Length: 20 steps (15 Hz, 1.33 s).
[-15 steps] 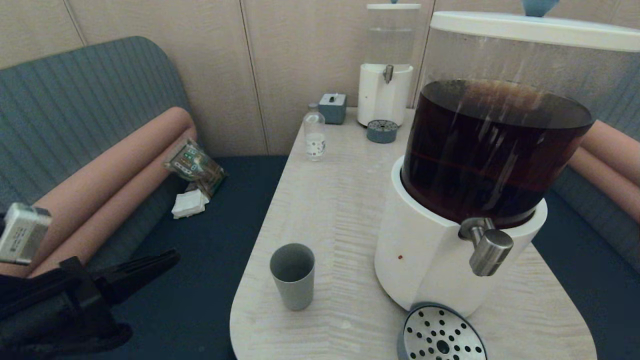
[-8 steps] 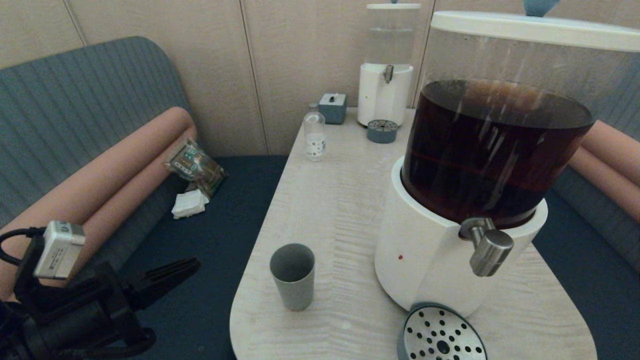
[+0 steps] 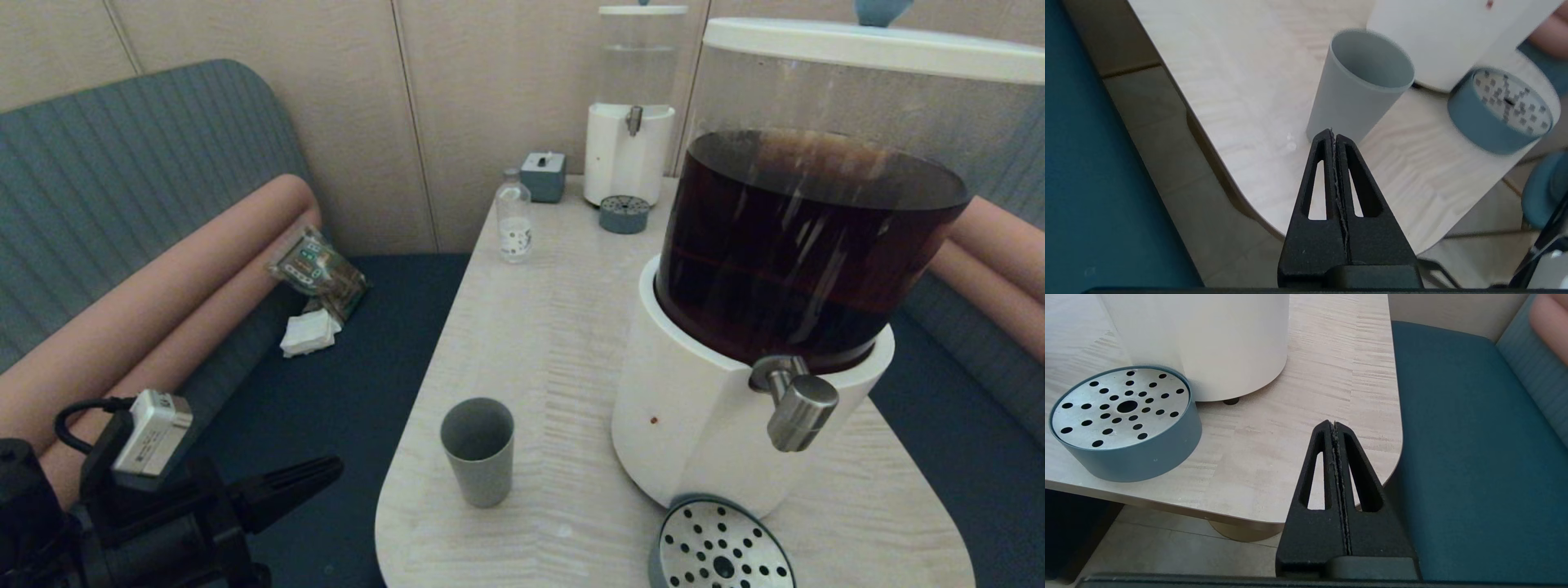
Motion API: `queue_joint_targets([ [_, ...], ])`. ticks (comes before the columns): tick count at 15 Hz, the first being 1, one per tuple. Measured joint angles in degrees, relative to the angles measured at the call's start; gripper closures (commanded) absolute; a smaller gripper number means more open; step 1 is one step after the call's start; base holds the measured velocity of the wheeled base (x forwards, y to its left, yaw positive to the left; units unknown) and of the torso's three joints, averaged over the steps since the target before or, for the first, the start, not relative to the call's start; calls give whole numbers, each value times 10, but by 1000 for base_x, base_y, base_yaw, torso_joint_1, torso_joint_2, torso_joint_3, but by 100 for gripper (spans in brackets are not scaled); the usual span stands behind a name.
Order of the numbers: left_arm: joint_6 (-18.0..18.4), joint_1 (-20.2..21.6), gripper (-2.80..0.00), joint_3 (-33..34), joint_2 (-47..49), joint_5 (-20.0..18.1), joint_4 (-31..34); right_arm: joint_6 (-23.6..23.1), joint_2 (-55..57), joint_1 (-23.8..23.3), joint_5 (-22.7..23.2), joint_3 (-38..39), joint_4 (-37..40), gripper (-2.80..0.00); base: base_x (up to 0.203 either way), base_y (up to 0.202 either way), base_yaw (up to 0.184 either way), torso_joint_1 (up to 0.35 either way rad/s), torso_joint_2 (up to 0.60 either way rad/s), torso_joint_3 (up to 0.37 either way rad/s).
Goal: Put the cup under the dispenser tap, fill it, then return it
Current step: Pick up the cup
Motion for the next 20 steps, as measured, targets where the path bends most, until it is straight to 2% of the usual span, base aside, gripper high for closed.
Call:
queue_joint_targets([
  [2, 9, 0, 0, -4, 27, -30, -14, 0, 0, 0, 0, 0, 0, 0, 0, 0, 0, 0, 0, 0],
  [5, 20, 1, 0, -2, 83, -76, -91, 0, 0, 0, 0, 0, 0, 0, 0, 0, 0, 0, 0, 0],
  [10, 48, 6, 0, 0, 150, -89, -112, 0, 0, 0, 0, 0, 0, 0, 0, 0, 0, 0, 0, 0],
  [11, 50, 6, -280, 0, 154, -89, -112, 0, 0, 0, 0, 0, 0, 0, 0, 0, 0, 0, 0, 0],
  [14, 53, 6, -280, 0, 160, -93, -112, 0, 0, 0, 0, 0, 0, 0, 0, 0, 0, 0, 0, 0],
  [20, 61, 1, -280, -3, 165, -128, -112, 0, 0, 0, 0, 0, 0, 0, 0, 0, 0, 0, 0, 0],
])
